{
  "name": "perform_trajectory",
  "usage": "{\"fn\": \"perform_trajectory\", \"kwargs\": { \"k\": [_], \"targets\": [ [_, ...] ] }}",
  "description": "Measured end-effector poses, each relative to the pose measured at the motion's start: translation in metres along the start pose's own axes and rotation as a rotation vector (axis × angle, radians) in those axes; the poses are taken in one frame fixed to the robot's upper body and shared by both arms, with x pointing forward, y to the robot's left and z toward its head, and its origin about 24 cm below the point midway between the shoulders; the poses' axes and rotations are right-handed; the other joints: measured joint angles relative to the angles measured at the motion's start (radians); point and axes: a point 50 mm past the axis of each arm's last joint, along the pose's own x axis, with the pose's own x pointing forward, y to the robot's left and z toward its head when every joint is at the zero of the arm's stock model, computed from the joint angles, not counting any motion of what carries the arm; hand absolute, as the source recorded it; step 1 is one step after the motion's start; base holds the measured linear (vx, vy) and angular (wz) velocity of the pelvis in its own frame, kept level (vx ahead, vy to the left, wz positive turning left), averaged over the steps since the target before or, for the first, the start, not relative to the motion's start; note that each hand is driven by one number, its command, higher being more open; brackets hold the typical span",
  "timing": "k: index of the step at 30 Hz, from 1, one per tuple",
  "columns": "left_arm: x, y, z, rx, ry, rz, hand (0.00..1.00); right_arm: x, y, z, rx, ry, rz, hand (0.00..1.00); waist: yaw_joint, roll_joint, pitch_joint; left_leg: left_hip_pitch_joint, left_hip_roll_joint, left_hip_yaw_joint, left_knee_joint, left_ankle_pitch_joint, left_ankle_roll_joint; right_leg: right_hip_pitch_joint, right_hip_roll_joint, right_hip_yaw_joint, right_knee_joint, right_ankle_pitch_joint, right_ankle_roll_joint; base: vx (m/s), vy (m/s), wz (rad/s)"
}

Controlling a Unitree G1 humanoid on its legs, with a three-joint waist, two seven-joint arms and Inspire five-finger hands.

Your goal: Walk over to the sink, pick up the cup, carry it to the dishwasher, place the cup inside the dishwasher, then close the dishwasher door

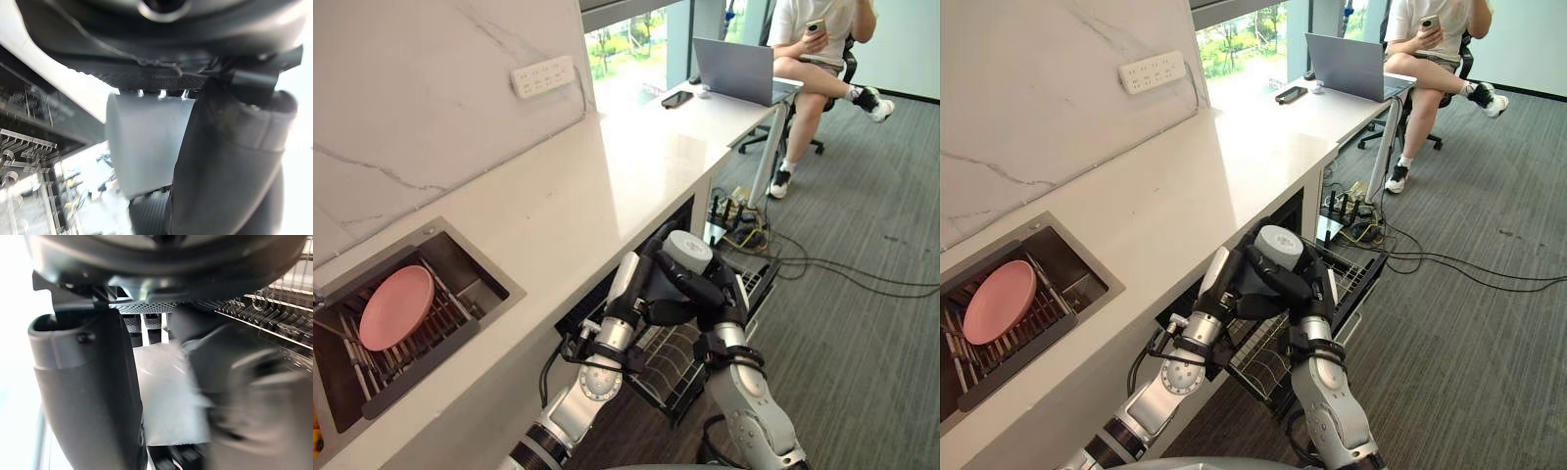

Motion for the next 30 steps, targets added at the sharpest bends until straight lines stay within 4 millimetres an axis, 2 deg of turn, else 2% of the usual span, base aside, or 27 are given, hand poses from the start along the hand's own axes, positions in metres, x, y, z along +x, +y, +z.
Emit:
{"fn": "perform_trajectory", "kwargs": {
  "k": [4,9,13,17,19,22,24,25,26,28,30],
  "targets": [
    [-0.003,-0.009,0.002,-0.006,-0.015,-0.077,1.0,0.004,-0.014,0.007,0.015,-0.053,-0.123,0.0,0.0,0.002,-0.001,-0.005,-0.001,-0.005,0.0,0.0,0.001,-0.001,-0.001,-0.005,0.0,0.0,0.0,0.02,0.015,0.04],
    [-0.014,-0.026,0.007,-0.027,-0.046,-0.194,1.0,0.014,-0.035,0.018,0.03,-0.131,-0.272,0.0,0.0,0.018,-0.013,-0.009,-0.007,-0.014,-0.001,0.001,0.002,0.0,-0.007,-0.012,0.0,0.003,0.0,0.02,0.016,0.04],
    [-0.015,-0.027,0.011,-0.041,-0.06,-0.25,1.0,0.014,-0.043,0.023,0.062,-0.174,-0.323,0.0,0.001,0.022,-0.015,-0.015,-0.008,-0.03,-0.001,0.004,0.006,0.005,-0.01,-0.027,0.0,0.002,0.001,0.0,0.013,0.11],
    [-0.019,-0.03,0.013,-0.155,-0.031,-0.36,1.0,0.014,-0.051,0.024,0.085,-0.187,-0.38,0.0,0.005,0.022,-0.015,-0.018,-0.009,-0.033,-0.001,0.005,0.007,0.006,-0.01,-0.033,0.0,-0.002,0.007,-0.01,0.009,0.05],
    [-0.024,-0.035,0.004,-0.269,0.081,-0.436,1.0,0.015,-0.057,0.025,0.084,-0.193,-0.409,0.0,0.005,0.021,-0.014,-0.021,-0.009,-0.036,-0.004,0.005,0.007,0.004,-0.011,-0.037,0.0,-0.003,0.006,0.0,0.011,0.04],
    [-0.034,-0.045,-0.012,-0.325,0.222,-0.536,1.0,0.016,-0.07,0.022,0.063,-0.181,-0.441,0.0,0.006,0.016,-0.011,-0.021,-0.01,-0.042,-0.015,0.005,0.008,0.003,-0.012,-0.039,0.0,-0.003,0.006,0.0,0.007,0.03],
    [-0.052,-0.055,-0.04,-0.316,0.414,-0.62,1.0,0.018,-0.079,0.019,0.024,-0.155,-0.425,0.0,0.005,0.018,-0.013,-0.019,-0.011,-0.042,-0.031,0.01,0.006,-0.003,-0.014,-0.04,0.0,-0.003,0.005,0.0,0.0,0.0],
    [-0.057,-0.056,-0.047,-0.313,0.466,-0.632,1.0,0.019,-0.081,0.018,0.016,-0.147,-0.419,0.0,0.004,0.018,-0.013,-0.019,-0.011,-0.043,-0.034,0.011,0.005,-0.004,-0.014,-0.04,0.0,-0.003,0.005,0.0,0.0,0.0],
    [-0.067,-0.056,-0.061,-0.329,0.556,-0.64,1.0,0.02,-0.083,0.016,-0.005,-0.127,-0.4,0.0,0.004,0.019,-0.013,-0.02,-0.01,-0.044,-0.036,0.012,0.005,-0.005,-0.013,-0.04,0.0,-0.004,0.004,0.0,0.0,0.0],
    [-0.067,-0.052,-0.063,-0.35,0.568,-0.614,1.0,0.021,-0.087,0.011,-0.045,-0.079,-0.368,0.0,0.008,0.018,-0.012,-0.021,-0.012,-0.049,-0.038,0.012,0.005,-0.004,-0.013,-0.045,0.0,-0.005,0.006,0.03,0.006,0.07],
    [-0.07,-0.041,-0.076,-0.302,0.636,-0.584,1.0,0.024,-0.087,0.001,-0.104,-0.003,-0.291,0.0,0.006,0.02,-0.009,-0.02,-0.015,-0.061,-0.045,0.012,0.004,-0.001,-0.013,-0.055,0.0,-0.008,0.008,0.03,0.01,0.1]
  ]
}}
